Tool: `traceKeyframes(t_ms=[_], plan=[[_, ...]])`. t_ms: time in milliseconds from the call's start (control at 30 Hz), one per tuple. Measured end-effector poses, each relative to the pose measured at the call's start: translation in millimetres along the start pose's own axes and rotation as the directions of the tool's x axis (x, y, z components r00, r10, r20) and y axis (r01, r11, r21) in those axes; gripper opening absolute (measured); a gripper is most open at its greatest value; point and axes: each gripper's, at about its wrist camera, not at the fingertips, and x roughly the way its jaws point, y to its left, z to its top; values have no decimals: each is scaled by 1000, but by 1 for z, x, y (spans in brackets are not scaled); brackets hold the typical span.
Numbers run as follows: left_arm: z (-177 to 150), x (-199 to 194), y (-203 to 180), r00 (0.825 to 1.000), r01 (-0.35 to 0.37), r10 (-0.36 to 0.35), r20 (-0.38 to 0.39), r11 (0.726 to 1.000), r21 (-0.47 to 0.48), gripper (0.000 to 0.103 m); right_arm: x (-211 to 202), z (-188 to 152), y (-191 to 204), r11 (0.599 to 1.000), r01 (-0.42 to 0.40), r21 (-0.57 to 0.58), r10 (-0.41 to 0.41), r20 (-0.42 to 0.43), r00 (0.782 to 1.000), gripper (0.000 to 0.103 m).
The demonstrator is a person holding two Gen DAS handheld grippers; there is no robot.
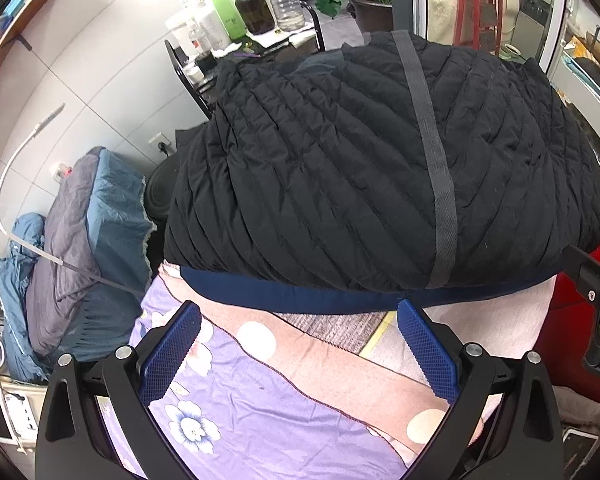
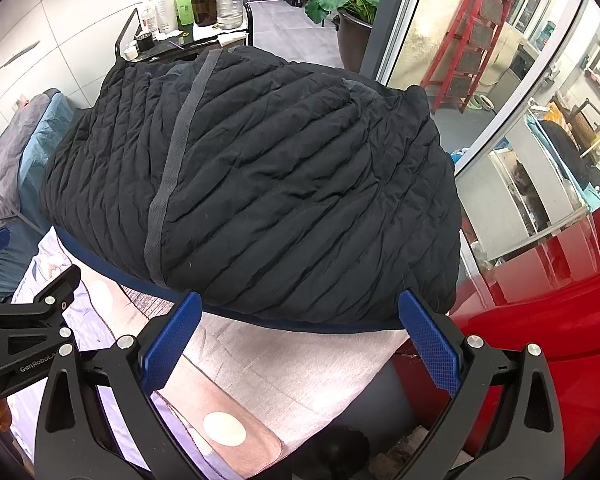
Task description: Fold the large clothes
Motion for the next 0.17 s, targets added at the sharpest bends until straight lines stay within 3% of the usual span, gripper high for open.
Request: traceKeyframes(t_ms=[167], plan=[[0,3,3,1000,14,-14,-16,1000,-18,97,0,0,1,1000,-1,-1,1,-1,1000,97]])
